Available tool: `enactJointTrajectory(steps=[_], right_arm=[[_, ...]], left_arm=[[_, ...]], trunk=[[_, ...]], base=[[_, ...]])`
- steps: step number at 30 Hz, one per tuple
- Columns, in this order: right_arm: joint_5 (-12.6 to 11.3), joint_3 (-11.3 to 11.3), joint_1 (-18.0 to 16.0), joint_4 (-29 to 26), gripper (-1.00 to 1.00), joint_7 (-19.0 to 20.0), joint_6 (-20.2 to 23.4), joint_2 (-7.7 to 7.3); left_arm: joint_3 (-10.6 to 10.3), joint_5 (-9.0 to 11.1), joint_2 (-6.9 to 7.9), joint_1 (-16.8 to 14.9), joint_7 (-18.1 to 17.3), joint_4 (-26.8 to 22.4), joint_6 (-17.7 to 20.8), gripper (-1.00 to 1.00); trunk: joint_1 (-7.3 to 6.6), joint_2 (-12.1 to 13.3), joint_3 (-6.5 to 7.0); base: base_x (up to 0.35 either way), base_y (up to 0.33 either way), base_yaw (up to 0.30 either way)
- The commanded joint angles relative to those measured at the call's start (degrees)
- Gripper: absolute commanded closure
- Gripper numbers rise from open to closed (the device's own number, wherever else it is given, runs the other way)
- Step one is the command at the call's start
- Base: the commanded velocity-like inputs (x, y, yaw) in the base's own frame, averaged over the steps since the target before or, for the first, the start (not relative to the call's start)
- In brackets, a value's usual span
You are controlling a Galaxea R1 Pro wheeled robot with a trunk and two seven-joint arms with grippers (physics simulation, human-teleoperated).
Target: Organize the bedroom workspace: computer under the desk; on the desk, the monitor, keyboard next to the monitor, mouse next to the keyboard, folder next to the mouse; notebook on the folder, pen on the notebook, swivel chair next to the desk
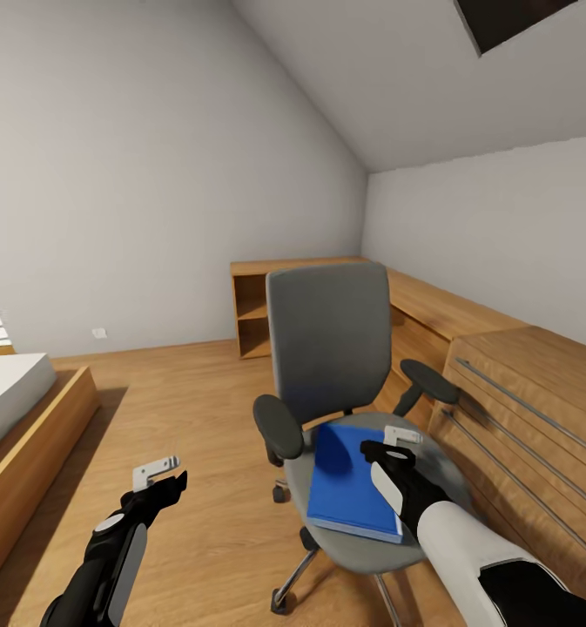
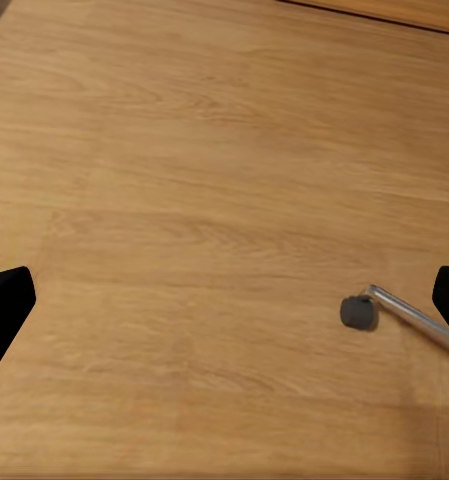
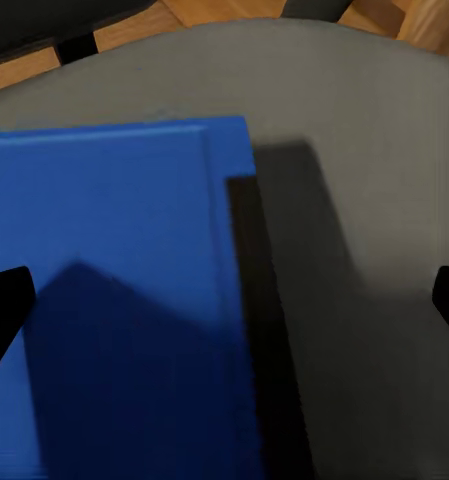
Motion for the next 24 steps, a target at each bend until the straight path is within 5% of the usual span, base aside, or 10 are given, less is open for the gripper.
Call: enactJointTrajectory(steps=[1,24], right_arm=[[-0.95,0.45,0.01,2.04,-1.00,-0.45,0.41,-0.04],[-0.85,0.56,0.01,2.04,-1.00,-0.41,0.41,-0.04]], left_arm=[[0.05,0.54,-0.03,-0.03,0.28,-0.09,0.31,-1.00],[0.05,0.60,-0.03,-0.03,0.36,-0.06,0.29,-1.00]], trunk=[[-0.01,-0.02,-0.07],[-0.01,-0.02,-0.07]], base=[[-0.064,0.000,0.000],[-0.177,0.000,0.000]])
